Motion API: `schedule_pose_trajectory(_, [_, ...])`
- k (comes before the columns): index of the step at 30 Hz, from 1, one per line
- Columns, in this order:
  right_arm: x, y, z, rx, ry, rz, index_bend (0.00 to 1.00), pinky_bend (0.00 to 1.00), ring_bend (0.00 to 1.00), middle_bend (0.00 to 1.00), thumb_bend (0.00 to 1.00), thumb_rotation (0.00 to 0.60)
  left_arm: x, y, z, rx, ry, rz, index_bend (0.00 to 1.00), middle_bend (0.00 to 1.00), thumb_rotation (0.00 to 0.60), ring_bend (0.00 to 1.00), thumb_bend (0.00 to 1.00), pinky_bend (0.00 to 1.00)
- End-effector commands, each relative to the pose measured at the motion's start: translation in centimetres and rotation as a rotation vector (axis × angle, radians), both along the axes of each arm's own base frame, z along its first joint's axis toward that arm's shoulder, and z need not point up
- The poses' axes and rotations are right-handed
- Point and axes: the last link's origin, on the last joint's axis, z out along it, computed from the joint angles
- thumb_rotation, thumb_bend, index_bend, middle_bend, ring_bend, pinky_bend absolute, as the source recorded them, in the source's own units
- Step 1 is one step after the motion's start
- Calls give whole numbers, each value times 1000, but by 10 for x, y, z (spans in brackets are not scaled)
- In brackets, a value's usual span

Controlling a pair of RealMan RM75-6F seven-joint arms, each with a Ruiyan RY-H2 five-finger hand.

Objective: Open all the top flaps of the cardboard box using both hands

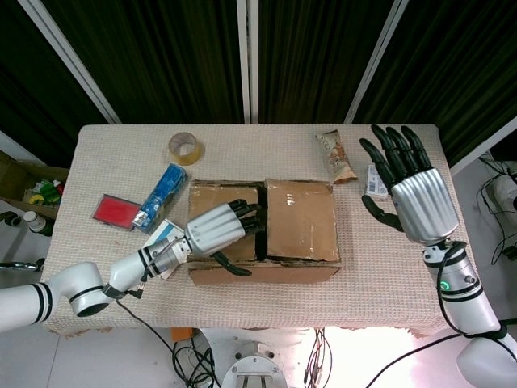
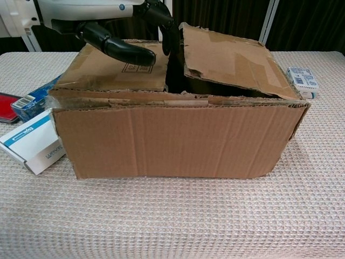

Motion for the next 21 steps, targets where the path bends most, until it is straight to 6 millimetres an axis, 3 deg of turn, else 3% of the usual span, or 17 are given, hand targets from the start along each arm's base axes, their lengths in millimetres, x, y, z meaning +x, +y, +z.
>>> schedule_pose_trajectory(1, [-3, -1, -1, 1, -2, -10, 0, 0, 0, 0, 216, 600, 5, -1, -2, -12, -12, -16, 295, 315, 0, 137, 64, 273])
schedule_pose_trajectory(21, [-19, -2, -5, -6, 11, -30, 0, 0, 0, 0, 217, 600, 4, 7, -27, -18, 86, -17, 299, 303, 0, 120, 64, 274])
